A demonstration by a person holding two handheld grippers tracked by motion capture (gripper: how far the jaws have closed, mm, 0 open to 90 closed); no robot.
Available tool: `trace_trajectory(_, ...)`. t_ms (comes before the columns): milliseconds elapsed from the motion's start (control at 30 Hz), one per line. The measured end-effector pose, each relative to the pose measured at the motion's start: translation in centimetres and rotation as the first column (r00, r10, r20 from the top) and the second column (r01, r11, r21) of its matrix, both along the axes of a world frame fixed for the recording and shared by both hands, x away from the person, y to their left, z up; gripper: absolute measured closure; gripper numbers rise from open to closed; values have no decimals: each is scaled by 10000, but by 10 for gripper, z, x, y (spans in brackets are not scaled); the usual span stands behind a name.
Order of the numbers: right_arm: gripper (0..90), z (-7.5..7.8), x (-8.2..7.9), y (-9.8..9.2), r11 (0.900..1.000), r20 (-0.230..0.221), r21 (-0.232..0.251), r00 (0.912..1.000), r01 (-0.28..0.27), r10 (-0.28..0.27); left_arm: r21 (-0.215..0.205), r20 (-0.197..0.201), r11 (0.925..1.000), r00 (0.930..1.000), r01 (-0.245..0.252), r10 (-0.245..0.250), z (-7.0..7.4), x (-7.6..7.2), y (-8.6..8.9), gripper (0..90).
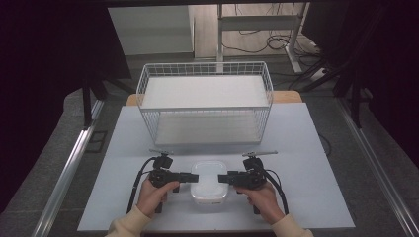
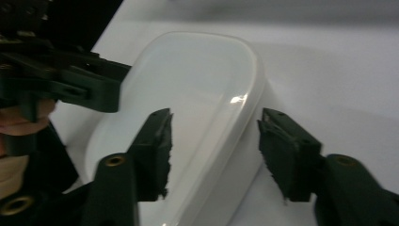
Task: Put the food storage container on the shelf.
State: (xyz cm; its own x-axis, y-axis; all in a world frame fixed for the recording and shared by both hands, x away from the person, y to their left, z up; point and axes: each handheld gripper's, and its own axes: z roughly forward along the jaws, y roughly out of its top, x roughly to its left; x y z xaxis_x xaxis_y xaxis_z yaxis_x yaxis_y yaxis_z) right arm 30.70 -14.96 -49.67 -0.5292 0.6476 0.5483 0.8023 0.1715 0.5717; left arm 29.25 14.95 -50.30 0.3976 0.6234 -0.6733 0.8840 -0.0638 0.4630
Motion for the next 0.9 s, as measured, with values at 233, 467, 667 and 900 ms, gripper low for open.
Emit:
trace_trajectory(233, 672, -1, 1, -15, 9928, -855, 1059, 9952, 555, -465, -620, -148, 9981, 9999, -61, 52, -2, -2, 8, 672)
trace_trajectory(467, 727, 4, -5, -20, 9877, -880, 1481, 9954, 511, -383, -415, 426, 9991, 9991, -29, 47, 8, -10, 9, 712)
trace_trajectory(667, 765, 8, -9, -21, 9828, -794, 1799, 9965, 412, -272, -294, 763, 9995, 9971, 83, -60, 14, -13, 12, 741)
trace_trajectory(900, 798, 15, -14, -21, 9853, -176, 1693, 9997, 217, -189, -145, 1228, 9998, 9924, 101, -83, 21, -19, 12, 785)
